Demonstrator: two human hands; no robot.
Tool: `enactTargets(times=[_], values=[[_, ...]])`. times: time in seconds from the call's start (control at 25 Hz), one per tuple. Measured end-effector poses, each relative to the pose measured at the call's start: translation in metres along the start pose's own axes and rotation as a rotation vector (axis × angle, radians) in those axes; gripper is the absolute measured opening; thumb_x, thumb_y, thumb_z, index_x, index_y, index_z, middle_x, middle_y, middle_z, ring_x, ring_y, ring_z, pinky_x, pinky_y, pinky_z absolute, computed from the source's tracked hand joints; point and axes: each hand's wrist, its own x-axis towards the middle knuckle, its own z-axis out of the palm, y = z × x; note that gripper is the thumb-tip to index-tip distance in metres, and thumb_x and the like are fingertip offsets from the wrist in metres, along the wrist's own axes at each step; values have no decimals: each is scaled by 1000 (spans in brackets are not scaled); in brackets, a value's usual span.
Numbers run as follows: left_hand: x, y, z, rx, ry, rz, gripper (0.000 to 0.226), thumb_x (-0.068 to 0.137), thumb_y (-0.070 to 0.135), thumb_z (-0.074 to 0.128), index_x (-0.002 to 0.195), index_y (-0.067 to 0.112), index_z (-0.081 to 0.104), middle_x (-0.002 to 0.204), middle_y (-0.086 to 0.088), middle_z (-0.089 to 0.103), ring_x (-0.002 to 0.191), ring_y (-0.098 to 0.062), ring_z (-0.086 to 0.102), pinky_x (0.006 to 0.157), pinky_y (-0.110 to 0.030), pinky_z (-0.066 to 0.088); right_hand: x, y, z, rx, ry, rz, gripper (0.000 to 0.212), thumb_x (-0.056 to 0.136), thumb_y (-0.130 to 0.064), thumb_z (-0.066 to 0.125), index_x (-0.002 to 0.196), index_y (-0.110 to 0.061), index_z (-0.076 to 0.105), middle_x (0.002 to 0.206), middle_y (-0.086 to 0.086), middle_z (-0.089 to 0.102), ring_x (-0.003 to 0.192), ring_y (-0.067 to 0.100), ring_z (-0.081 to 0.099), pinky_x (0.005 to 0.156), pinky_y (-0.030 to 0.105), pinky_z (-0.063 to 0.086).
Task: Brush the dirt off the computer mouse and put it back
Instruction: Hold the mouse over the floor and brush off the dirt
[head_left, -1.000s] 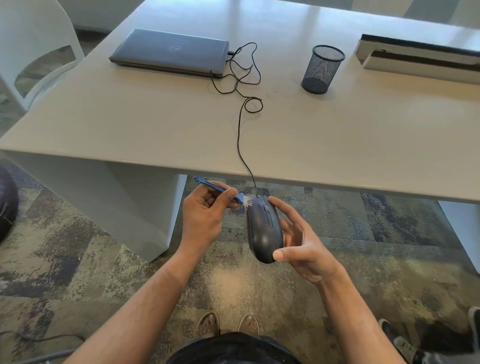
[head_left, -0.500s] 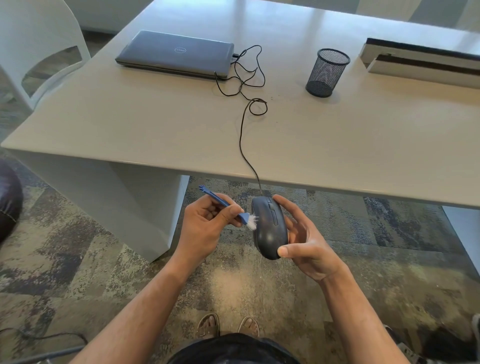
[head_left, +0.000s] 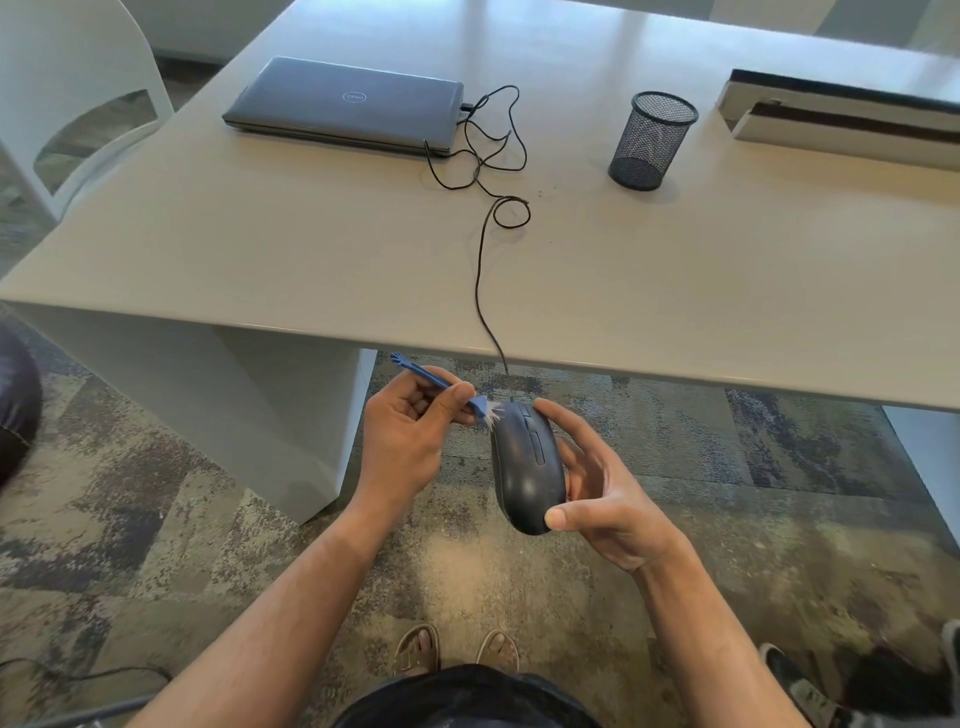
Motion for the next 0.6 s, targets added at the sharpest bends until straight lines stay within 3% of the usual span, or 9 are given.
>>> enactTargets(times=[0.28, 0.6], values=[[-8, -3, 0, -8, 112, -12, 9, 84, 30, 75, 89, 23, 73, 82, -5, 76, 73, -20, 75, 69, -24, 59, 0, -3, -4, -6, 51, -1, 102, 61, 11, 81, 150, -25, 46, 151, 15, 52, 120, 39, 63, 92, 45, 59], [-18, -1, 0, -34, -46, -39, 11, 82, 16, 73, 90, 10, 70, 80, -6, 76, 68, -18, 72, 67, -24, 59, 8, -7, -4, -15, 100, -38, 101, 59, 9, 82, 149, -23, 48, 148, 15, 55, 117, 38, 65, 91, 47, 58]])
